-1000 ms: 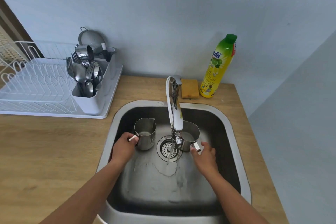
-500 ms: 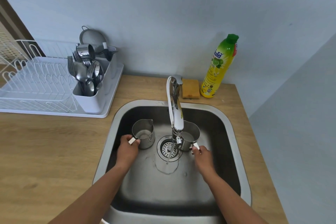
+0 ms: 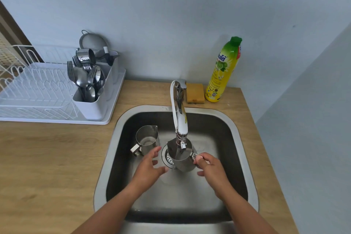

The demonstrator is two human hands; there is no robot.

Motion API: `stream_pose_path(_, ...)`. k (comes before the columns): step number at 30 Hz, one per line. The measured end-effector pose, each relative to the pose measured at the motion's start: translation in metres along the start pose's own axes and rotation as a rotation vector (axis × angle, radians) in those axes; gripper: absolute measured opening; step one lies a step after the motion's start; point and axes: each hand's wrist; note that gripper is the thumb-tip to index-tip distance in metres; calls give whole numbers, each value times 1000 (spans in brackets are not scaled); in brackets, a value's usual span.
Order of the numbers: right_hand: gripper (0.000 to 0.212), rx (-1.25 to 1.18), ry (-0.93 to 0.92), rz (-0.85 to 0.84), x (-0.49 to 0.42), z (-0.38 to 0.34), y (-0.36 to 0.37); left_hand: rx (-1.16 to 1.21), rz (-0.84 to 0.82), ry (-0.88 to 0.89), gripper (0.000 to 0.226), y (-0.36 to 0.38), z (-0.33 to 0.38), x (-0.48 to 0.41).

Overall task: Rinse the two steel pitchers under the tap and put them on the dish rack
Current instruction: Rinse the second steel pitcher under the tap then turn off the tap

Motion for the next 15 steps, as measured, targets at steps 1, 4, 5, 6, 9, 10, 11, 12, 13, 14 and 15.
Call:
stream_pose_path(1,24,18,-25,-21,4,-2,1,-1,-40,-13,81,0,1,-2)
stream_pose_path(4,20,73,-94,-59,12,-8,3,15,-146,-1,99,-3,2,-8)
stream_pose_path(5,24,94,-110,-57,12,-8,2,18,-185,11,99,-3,3,-9)
stream_pose_path(6,26,116,-119,-54,13,-8,1,19,-219,19,96,-3,4,-9)
stream_pose_path(9,29,166,-136,-36,17,-11,-9,57,-276,20,80,2,10,-8)
stream_pose_path(10,28,173,-143,-23,18,-13,-13,64,-292,16,77,5,12,-7)
stream_pose_path(11,28,181,-153,-9,20,-14,-16,72,-303,16,74,8,14,-8)
stream_pose_path(12,29,197,-164,5,21,-15,-20,80,-311,18,72,11,16,-8)
stream_pose_path(13,29,218,-176,21,23,-17,-23,89,-313,27,72,15,19,-8)
stream_pose_path(14,28,236,-187,37,25,-17,-26,93,-309,35,71,18,21,-9)
stream_pose_path(15,27,246,-199,52,26,-18,-28,94,-301,42,70,21,23,-9)
Point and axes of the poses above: each hand's wrist, its own x-axis away from the middle knuckle, its own y-axis out of the palm, z = x × y, and after that the axes turned 4 degrees about y, right-handed
